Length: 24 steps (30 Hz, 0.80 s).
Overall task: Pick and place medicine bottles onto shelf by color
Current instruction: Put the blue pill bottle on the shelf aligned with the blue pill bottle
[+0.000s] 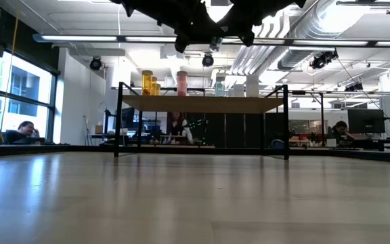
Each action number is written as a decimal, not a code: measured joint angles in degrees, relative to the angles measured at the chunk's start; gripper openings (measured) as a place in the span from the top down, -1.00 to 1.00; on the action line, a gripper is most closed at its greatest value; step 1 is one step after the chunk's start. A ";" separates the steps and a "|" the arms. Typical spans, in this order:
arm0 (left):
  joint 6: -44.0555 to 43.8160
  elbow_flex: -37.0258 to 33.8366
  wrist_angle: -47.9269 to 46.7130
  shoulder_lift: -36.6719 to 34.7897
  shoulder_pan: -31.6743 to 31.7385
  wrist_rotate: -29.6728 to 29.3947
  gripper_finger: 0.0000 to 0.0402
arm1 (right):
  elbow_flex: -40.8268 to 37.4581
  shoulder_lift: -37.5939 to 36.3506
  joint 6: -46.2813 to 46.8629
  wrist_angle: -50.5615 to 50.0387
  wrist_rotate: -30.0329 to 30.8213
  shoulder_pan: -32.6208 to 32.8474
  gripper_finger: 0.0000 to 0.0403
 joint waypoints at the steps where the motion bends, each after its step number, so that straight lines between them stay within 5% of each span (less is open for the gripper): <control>1: -0.27 0.00 -0.14 0.00 -0.01 0.00 0.48 | 0.00 0.00 0.06 -0.05 0.00 0.00 0.47; 14: -1.74 0.00 -2.92 -0.69 0.18 -0.46 -0.06 | 0.00 -0.02 0.02 -1.50 1.93 -0.04 0.47; 24: -1.62 -0.04 -4.99 -5.33 0.62 -1.68 -0.14 | 0.00 -2.54 -0.78 -2.24 12.67 -1.61 0.47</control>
